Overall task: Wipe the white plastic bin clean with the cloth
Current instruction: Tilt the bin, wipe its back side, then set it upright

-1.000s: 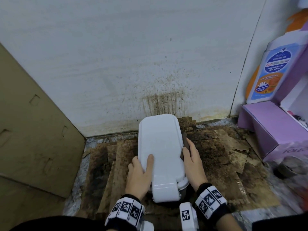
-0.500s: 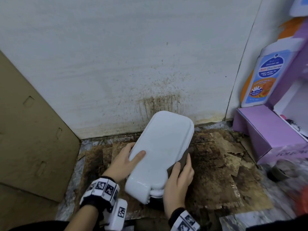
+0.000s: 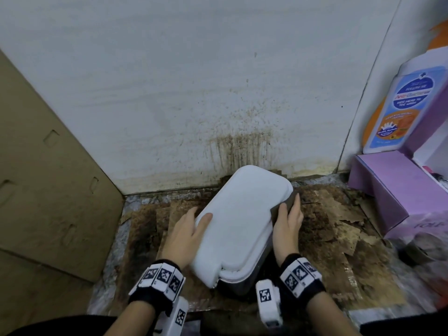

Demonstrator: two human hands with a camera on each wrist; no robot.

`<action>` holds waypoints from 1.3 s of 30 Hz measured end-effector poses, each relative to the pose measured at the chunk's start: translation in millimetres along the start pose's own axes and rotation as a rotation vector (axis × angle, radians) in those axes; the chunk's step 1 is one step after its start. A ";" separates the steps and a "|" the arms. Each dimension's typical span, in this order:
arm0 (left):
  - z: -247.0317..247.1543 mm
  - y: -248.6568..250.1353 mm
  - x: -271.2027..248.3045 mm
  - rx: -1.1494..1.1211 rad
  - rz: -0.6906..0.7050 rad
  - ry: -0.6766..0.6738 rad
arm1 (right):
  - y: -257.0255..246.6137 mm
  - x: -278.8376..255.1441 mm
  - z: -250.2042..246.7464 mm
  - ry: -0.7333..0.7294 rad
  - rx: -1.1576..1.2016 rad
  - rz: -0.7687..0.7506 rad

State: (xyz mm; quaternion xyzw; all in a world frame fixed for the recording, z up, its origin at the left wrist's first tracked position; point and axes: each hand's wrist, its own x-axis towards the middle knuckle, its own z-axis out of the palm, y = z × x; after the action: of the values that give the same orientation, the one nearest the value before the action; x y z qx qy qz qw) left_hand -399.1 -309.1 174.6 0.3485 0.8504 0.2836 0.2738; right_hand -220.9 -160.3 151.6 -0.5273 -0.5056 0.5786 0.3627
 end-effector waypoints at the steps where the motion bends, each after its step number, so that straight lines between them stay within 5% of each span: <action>1: 2.8 -0.3 -5.3 -0.005 -0.035 0.033 | -4.6 13.9 -4.2 -0.016 -0.014 0.001; 8: 17.8 8.7 -65.4 -0.113 -0.296 0.065 | -23.1 87.2 -25.6 -0.249 -0.048 -0.020; 11: 22.6 7.3 -71.6 -0.179 -0.290 0.093 | -28.2 86.0 -33.0 -0.315 0.005 -0.059; 16: 14.2 -5.0 -60.6 -0.310 -0.256 0.122 | -15.0 69.3 -35.9 -0.184 0.086 -0.101; 23: -26.5 -6.5 -24.3 -0.362 -0.066 0.082 | -0.8 0.5 -31.1 0.271 0.243 -0.074; 28: -48.6 -4.5 7.4 -0.383 -0.009 -0.022 | 13.8 -49.6 -16.7 0.433 0.292 -0.068; 33: -35.1 -14.8 17.1 -0.326 0.034 -0.010 | 25.0 -57.9 -15.9 0.416 0.233 -0.060; 39: -33.3 -23.7 16.4 -0.252 0.053 0.024 | 16.8 -23.4 -41.0 0.213 0.250 0.014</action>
State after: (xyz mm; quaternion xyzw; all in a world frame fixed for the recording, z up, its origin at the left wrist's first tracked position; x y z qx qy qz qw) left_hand -441.5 -320.6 177.2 0.3301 0.8018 0.3994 0.2977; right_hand -174.7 -178.0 143.8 -0.5399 -0.3847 0.5805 0.4728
